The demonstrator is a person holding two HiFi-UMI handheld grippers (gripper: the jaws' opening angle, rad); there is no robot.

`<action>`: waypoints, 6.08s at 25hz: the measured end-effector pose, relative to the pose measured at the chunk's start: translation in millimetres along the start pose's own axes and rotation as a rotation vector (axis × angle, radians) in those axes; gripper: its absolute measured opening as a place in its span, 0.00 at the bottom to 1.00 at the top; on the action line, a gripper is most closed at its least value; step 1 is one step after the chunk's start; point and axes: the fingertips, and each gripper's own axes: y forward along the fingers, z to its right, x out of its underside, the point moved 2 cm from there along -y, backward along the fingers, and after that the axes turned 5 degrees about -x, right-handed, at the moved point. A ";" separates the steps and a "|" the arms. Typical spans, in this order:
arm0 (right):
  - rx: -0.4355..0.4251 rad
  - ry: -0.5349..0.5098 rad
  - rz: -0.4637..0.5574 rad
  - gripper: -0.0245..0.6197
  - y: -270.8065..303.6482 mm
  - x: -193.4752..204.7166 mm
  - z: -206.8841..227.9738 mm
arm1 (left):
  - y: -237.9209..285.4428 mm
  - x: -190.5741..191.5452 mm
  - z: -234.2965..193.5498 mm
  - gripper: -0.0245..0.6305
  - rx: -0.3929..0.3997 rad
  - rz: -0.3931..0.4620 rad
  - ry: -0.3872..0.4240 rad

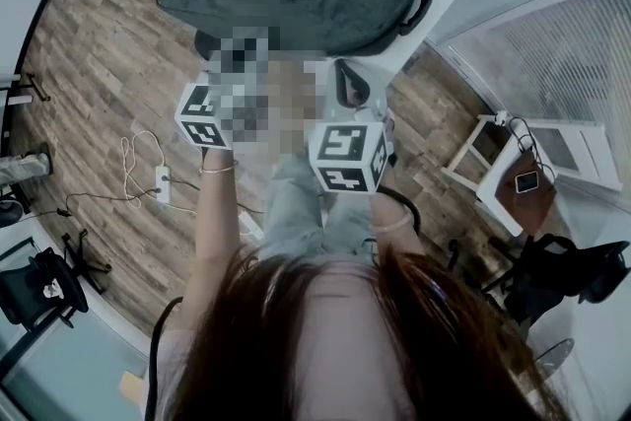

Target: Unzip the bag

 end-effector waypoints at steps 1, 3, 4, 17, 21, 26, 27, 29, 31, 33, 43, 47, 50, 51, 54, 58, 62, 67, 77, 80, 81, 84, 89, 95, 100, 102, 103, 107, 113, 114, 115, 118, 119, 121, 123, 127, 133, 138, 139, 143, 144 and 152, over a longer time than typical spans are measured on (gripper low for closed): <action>-0.002 -0.003 0.002 0.05 -0.6 0.3 2.3 | 0.0 -0.1 -0.1 0.04 0.000 0.002 0.001; -0.005 -0.009 0.006 0.05 -1.9 1.4 7.2 | -0.1 -0.2 0.0 0.04 -0.002 0.004 0.002; -0.005 -0.012 0.008 0.05 -2.5 2.2 9.8 | -0.3 0.0 0.1 0.04 -0.004 0.006 0.004; 0.010 -0.036 0.033 0.05 -7.5 6.6 44.0 | -0.7 1.6 -0.1 0.04 -0.037 0.031 -0.009; 0.025 -0.041 0.039 0.05 -8.4 5.6 50.9 | -0.9 1.0 0.0 0.04 -0.039 0.029 -0.006; 0.046 -0.048 0.043 0.05 -8.9 4.2 61.8 | -1.1 1.3 -0.5 0.04 -0.036 0.031 -0.001; 0.051 -0.051 0.044 0.05 -9.4 4.0 64.2 | -1.0 1.5 -0.1 0.04 -0.035 0.031 0.000; 0.059 -0.060 0.046 0.05 -10.7 3.5 68.4 | -1.2 1.2 0.7 0.04 -0.031 0.032 0.004; 0.065 -0.070 0.046 0.05 -11.5 3.2 71.9 | -2.2 1.0 0.9 0.04 -0.029 0.032 0.007; 0.074 -0.076 0.046 0.05 -11.9 3.3 78.5 | -2.2 1.3 1.1 0.04 -0.029 0.031 0.008; 0.079 -0.098 0.045 0.05 -11.2 1.0 105.2 | -2.3 2.6 1.4 0.04 -0.028 0.033 0.011; 0.071 -0.108 0.042 0.05 -8.3 -2.3 115.8 | -1.4 2.4 1.1 0.04 -0.024 0.032 0.020; 0.062 -0.120 0.035 0.05 -6.5 -3.4 122.4 | -1.7 3.2 1.4 0.04 -0.019 0.027 0.027; 0.057 -0.124 0.032 0.05 -5.5 -3.8 124.2 | -1.8 3.5 1.2 0.04 -0.019 0.027 0.027; 0.039 -0.134 0.022 0.05 -3.0 -5.7 129.2 | -1.6 3.5 0.5 0.04 -0.021 0.028 0.029; 0.006 -0.143 0.005 0.05 -0.6 -6.9 134.5 | -1.5 3.5 0.7 0.04 -0.014 0.028 0.036; -0.034 -0.142 -0.017 0.05 2.6 -8.1 140.9 | -1.2 3.9 1.0 0.04 -0.008 0.023 0.045; -0.066 -0.145 -0.036 0.06 7.5 -10.9 151.8 | -1.4 3.7 1.9 0.04 0.002 0.016 0.055; -0.076 -0.175 -0.051 0.06 21.1 -16.4 172.3 | -1.8 4.7 2.7 0.04 0.009 0.017 0.055; -0.074 -0.182 -0.054 0.06 26.4 -20.0 179.8 | -1.6 4.4 3.0 0.04 0.014 0.020 0.058; -0.074 -0.185 -0.055 0.06 28.0 -20.8 181.8 | -1.6 4.5 3.1 0.04 0.016 0.020 0.059; -0.077 -0.188 -0.058 0.06 32.7 -22.5 186.9 | -1.1 5.1 3.0 0.04 0.024 0.017 0.064; -0.081 -0.193 -0.062 0.06 38.3 -26.5 194.0 | -1.2 4.9 3.1 0.04 0.038 0.009 0.066; -0.089 -0.200 -0.071 0.06 47.8 -31.4 201.6 | 0.3 5.3 0.8 0.04 0.055 -0.005 0.072; -0.094 -0.219 -0.072 0.06 57.2 -35.5 209.0 | 1.1 4.4 0.7 0.04 0.070 -0.011 0.075; -0.101 -0.225 -0.077 0.06 59.1 -35.3 210.0 | 0.6 5.1 1.4 0.04 0.071 -0.015 0.071; -0.105 -0.228 -0.078 0.06 59.1 -35.2 210.1 | 0.2 4.8 1.8 0.04 0.068 -0.015 0.068; -0.128 -0.225 -0.073 0.06 60.0 -35.8 210.4 | -0.9 1.1 2.9 0.04 0.018 -0.014 0.056; -0.158 -0.222 -0.057 0.06 62.6 -32.4 209.9 | 0.0 -2.9 4.5 0.04 -0.072 -0.029 0.037; -0.161 -0.221 -0.060 0.06 62.0 -32.4 210.3 | -0.4 -3.6 5.0 0.04 -0.091 -0.035 0.037; -0.164 -0.223 -0.062 0.06 61.4 -32.8 210.8 | -0.5 -4.7 5.7 0.04 -0.108 -0.041 0.037; -0.193 -0.228 -0.060 0.06 61.0 -33.7 211.3 | 0.9 -12.6 12.7 0.04 -0.135 -0.047 0.033; -0.209 -0.229 -0.058 0.06 61.3 -33.5 211.1 | 1.3 -16.8 15.8 0.04 -0.144 -0.042 0.032; -0.245 -0.233 -0.058 0.06 61.5 -33.6 211.7 | 1.6 -27.4 21.2 0.04 -0.172 -0.023 0.034; -0.288 -0.231 -0.059 0.06 61.2 -34.6 212.7 | 2.4 -38.9 27.8 0.04 -0.198 -0.005 0.028; -0.378 -0.252 -0.058 0.06 60.9 -36.5 213.8 | 7.5 -56.4 45.4 0.05 -0.242 0.013 0.031; -0.481 -0.272 -0.048 0.06 61.0 -37.0 217.5 | 31.9 -71.3 80.2 0.13 -0.241 0.014 0.009; -0.545 -0.307 -0.042 0.06 61.5 -36.2 218.9 | 52.9 -75.8 109.3 0.14 -0.229 0.000 0.014; -0.555 -0.313 -0.042 0.06 61.8 -36.1 219.3 | 57.2 -76.7 114.4 0.14 -0.224 -0.004 0.016; -0.592 -0.340 -0.040 0.06 61.2 -36.5 219.5 | 68.0 -78.1 130.4 0.16 -0.224 -0.028 0.023; -0.601 -0.347 -0.041 0.06 60.9 -36.4 219.5 | 69.3 -78.4 133.3 0.16 -0.225 -0.032 0.022; -0.651 -0.386 -0.039 0.06 61.6 -36.0 219.9 | 89.2 -80.0 155.7 0.23 -0.189 -0.100 0.050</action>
